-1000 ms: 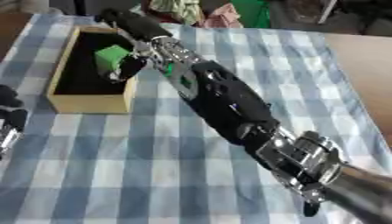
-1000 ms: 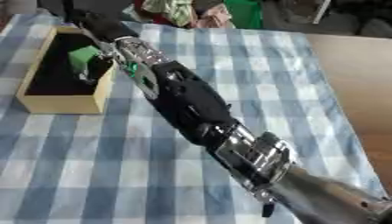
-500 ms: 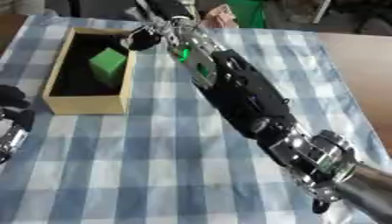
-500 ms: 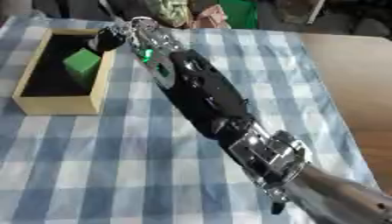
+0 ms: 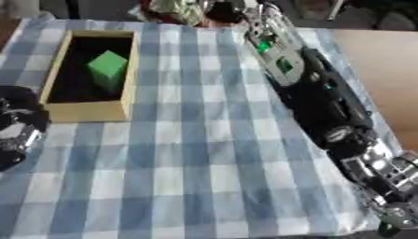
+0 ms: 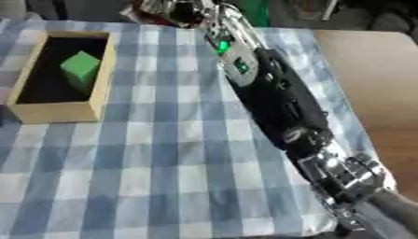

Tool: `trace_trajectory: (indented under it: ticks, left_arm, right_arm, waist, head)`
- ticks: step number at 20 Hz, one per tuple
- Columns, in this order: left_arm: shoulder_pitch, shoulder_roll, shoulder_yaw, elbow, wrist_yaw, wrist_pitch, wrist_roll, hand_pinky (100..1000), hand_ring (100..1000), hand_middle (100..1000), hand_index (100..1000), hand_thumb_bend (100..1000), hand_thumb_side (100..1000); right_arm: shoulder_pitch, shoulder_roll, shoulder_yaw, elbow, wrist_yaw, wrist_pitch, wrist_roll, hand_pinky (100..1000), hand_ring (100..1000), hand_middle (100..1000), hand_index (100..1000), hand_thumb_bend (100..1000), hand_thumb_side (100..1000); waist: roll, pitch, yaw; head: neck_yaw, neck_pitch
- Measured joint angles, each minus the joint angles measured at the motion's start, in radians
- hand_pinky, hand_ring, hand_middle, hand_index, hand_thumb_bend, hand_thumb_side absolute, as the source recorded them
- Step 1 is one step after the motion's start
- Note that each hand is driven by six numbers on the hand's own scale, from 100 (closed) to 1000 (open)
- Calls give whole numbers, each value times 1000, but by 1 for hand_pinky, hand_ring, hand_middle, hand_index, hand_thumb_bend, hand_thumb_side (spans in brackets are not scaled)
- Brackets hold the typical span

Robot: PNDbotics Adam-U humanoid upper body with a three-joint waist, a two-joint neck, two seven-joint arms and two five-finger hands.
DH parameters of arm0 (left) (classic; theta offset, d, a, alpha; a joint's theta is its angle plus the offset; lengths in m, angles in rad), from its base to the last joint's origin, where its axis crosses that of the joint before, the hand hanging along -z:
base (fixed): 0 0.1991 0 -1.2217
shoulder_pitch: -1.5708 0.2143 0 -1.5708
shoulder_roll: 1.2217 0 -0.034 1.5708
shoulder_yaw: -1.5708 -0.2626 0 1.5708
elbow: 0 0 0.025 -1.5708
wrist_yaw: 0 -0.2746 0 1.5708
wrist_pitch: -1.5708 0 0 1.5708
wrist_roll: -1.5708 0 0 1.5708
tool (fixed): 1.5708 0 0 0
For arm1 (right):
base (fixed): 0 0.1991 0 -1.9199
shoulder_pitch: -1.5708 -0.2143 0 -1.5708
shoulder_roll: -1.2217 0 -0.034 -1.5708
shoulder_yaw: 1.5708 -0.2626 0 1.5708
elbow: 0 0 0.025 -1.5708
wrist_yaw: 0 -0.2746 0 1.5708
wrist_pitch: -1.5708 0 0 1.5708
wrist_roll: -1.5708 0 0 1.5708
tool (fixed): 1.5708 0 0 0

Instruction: Pick up objects on the table and place them in the box.

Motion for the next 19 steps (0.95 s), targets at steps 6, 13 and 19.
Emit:
trace_trajectory:
  ticks: [6,13,19]
  left_arm:
    - [4,0,4,1,0,5,12,562,656,618,730,318,100]
    - [12,0,10,1,0,6,16,564,656,617,745,312,100]
    - [18,1,10,1,0,4,17,564,655,615,743,307,100]
  right_arm:
    - [102,-44,-79,-36,-105,30,-76,649,813,753,840,225,100]
    - [184,-79,-148,-35,-236,18,-150,646,811,749,835,187,100]
    - [230,-100,-158,-12,-352,-27,-206,644,810,747,830,212,100]
  waist:
    - [7,0,-25]
    - [12,-6,-36]
    - [12,-9,-40]
  head:
    - [12,1]
    - [20,1]
    - [21,1]
